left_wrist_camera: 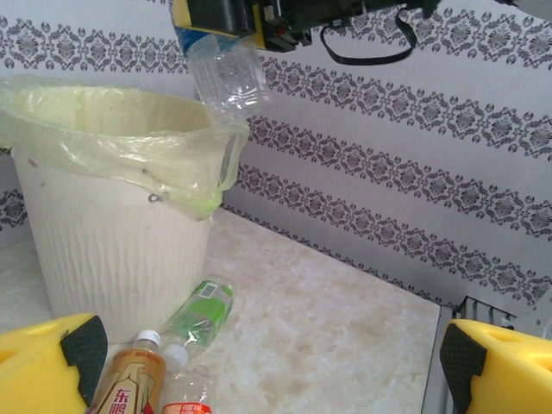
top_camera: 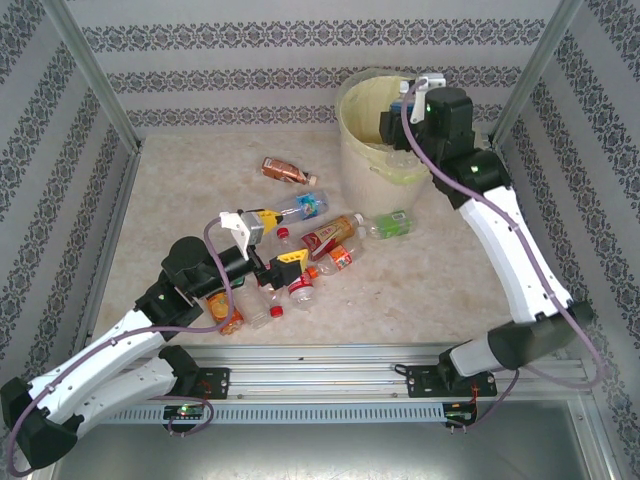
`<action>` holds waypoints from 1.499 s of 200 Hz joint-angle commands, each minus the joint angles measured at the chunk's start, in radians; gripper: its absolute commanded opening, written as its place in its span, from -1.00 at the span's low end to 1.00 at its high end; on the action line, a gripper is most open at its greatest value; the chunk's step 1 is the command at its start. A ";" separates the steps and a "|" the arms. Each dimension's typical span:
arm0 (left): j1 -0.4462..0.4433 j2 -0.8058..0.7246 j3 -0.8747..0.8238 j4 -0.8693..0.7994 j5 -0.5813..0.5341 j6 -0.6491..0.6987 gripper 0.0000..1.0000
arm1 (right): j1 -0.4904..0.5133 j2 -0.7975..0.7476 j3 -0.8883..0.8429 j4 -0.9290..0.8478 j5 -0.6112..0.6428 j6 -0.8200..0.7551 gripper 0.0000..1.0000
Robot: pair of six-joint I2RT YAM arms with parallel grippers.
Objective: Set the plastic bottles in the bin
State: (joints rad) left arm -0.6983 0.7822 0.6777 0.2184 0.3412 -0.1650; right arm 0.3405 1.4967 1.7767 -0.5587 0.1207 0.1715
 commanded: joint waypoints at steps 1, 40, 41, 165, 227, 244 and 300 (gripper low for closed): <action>0.016 -0.019 -0.008 0.056 -0.019 0.005 1.00 | -0.037 0.080 0.111 -0.029 -0.125 -0.012 0.11; 0.019 -0.026 -0.014 0.055 -0.081 0.008 1.00 | -0.081 0.250 0.297 -0.103 -0.166 -0.010 0.12; 0.019 -0.026 -0.014 0.055 -0.082 0.008 1.00 | -0.082 0.254 0.302 -0.104 -0.166 -0.010 0.12; 0.023 -0.026 -0.015 0.033 -0.092 0.044 1.00 | -0.154 0.606 0.610 -0.308 -0.257 0.049 0.17; 0.023 -0.019 -0.007 0.012 -0.093 0.054 1.00 | -0.173 0.697 0.682 -0.431 -0.250 0.051 0.29; 0.023 -0.013 -0.005 0.006 -0.096 0.058 1.00 | -0.173 0.707 0.696 -0.452 -0.251 0.049 0.36; 0.023 -0.010 -0.003 -0.002 -0.100 0.062 1.00 | -0.181 0.673 0.729 -0.461 -0.279 0.065 0.77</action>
State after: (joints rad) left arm -0.6914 0.7773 0.6651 0.2173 0.2489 -0.1196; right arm 0.1719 2.1963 2.4577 -1.0000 -0.1272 0.2230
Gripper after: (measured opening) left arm 0.998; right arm 0.866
